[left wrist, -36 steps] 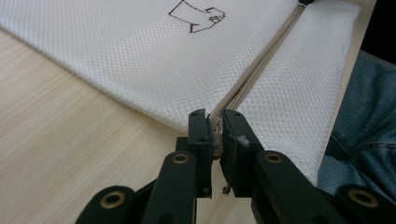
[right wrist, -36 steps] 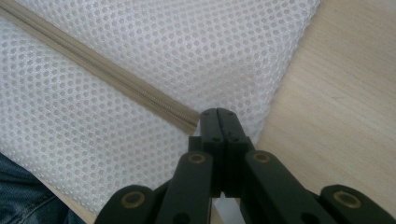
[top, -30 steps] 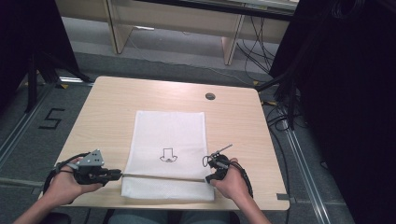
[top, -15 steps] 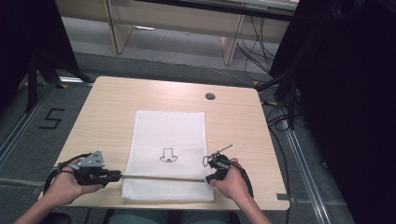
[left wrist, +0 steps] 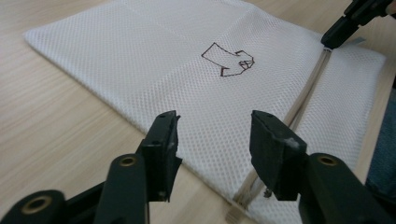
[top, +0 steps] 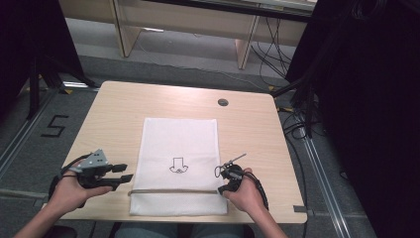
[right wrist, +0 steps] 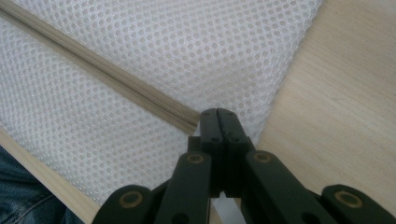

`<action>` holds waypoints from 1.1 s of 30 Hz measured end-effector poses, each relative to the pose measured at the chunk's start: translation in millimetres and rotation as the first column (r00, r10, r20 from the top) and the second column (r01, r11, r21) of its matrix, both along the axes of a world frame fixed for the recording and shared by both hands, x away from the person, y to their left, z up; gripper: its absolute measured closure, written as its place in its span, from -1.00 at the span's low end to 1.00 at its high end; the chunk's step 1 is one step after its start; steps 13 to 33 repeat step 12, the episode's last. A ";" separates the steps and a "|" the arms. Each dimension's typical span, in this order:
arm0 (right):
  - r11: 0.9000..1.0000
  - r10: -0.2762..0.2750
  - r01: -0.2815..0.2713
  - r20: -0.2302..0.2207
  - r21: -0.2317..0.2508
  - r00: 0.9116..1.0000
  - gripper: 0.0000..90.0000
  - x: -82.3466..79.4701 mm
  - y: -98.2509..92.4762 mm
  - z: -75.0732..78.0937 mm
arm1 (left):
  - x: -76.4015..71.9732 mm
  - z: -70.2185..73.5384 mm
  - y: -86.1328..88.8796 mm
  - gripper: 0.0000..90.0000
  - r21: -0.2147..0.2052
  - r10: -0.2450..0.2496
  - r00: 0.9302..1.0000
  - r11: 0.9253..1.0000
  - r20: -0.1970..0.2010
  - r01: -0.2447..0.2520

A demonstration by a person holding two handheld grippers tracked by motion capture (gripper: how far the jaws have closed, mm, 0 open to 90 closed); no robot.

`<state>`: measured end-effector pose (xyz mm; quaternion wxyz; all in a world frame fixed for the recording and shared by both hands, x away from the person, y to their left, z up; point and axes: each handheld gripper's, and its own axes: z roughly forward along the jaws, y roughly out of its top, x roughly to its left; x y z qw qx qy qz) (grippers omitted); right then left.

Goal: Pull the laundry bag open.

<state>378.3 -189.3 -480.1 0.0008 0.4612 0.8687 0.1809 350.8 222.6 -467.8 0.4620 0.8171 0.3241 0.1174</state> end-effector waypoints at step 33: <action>1.000 0.000 -0.001 0.012 0.019 1.000 0.82 -2.8 -1.5 1.5 | 25.8 -14.9 -22.7 -0.12 -0.040 0.055 0.998 0.998 -0.023 -0.056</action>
